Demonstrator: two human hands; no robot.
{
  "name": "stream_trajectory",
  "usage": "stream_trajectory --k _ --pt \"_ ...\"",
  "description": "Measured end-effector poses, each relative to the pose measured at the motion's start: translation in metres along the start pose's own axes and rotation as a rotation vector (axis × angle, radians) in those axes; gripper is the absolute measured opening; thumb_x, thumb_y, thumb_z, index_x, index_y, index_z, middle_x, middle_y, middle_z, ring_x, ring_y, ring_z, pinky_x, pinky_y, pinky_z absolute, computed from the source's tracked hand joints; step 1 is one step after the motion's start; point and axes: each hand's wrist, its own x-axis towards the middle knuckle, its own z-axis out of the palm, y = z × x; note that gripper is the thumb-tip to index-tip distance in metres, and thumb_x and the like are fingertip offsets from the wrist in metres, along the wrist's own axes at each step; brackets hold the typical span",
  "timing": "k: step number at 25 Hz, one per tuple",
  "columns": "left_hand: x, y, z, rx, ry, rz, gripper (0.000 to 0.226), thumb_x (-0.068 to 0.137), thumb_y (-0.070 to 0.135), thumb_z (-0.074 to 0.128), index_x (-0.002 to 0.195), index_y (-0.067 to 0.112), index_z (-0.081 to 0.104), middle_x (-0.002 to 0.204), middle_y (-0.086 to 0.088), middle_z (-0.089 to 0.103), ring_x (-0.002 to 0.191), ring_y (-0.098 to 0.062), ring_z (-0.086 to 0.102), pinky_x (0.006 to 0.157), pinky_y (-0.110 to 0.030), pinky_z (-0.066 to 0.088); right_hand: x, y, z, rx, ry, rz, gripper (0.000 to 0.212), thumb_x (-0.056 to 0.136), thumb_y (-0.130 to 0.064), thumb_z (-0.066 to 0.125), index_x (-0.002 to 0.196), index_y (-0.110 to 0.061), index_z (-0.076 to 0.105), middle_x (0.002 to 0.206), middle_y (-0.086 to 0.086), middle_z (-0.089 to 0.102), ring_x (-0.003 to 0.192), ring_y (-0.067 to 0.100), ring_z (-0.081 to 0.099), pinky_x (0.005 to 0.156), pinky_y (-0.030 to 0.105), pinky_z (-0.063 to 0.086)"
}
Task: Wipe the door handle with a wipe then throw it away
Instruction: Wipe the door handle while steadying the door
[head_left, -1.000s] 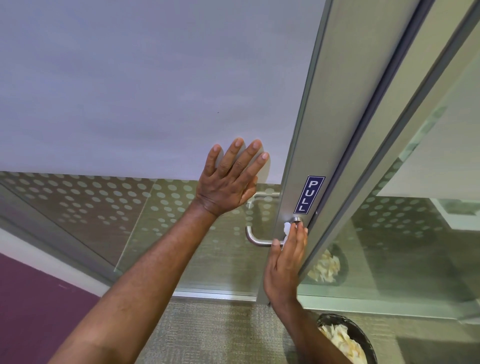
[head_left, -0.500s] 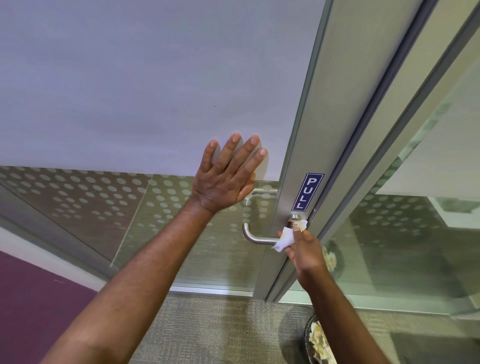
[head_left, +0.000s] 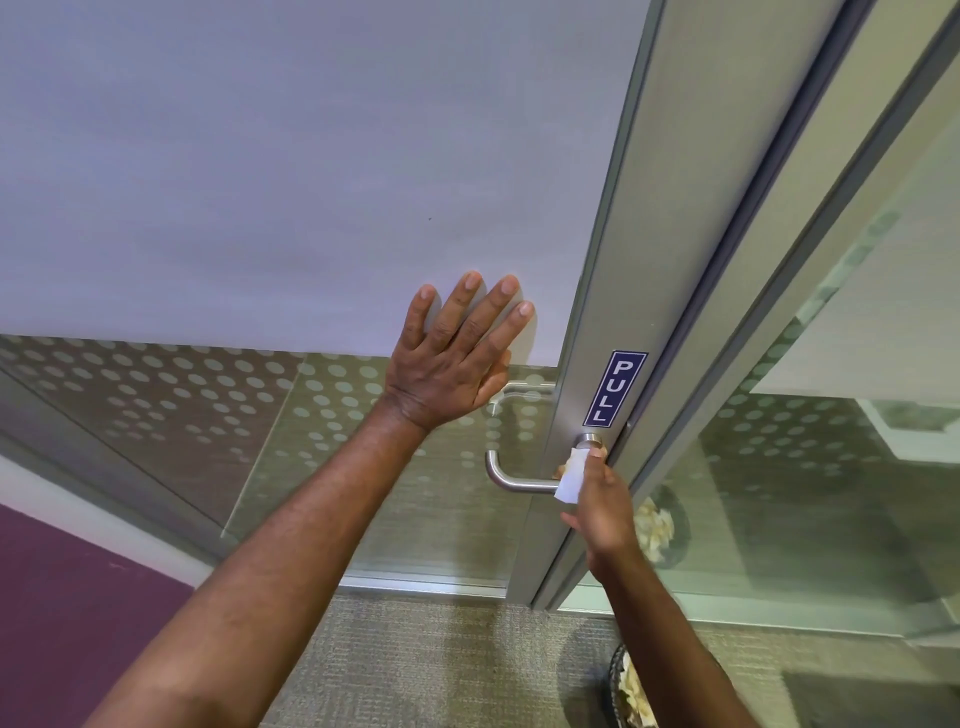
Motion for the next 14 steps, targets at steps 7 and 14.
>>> stream_trajectory --k 7,14 --pt "0.001 0.000 -0.002 -0.009 0.003 -0.002 0.076 0.097 0.036 0.054 0.167 0.020 0.028 0.177 -0.005 0.014 0.165 -0.030 0.009 0.132 -0.055 0.006 0.016 0.004 0.001 -0.495 0.059 -0.334 0.041 0.106 -0.036 0.035 0.093 -0.011 0.066 0.093 0.015 0.071 0.086 0.034 0.066 0.075 0.039 0.049" --pt "0.002 0.000 -0.002 0.005 -0.002 -0.006 0.076 0.098 0.036 0.052 0.167 0.020 0.026 0.177 -0.005 0.011 0.165 -0.030 0.007 0.132 -0.055 0.004 0.007 0.013 0.007 0.242 -0.040 -0.044 0.037 0.100 -0.052 0.050 0.080 -0.021 0.054 0.064 -0.009 0.042 0.053 0.008 0.037 0.053 0.027 0.031"
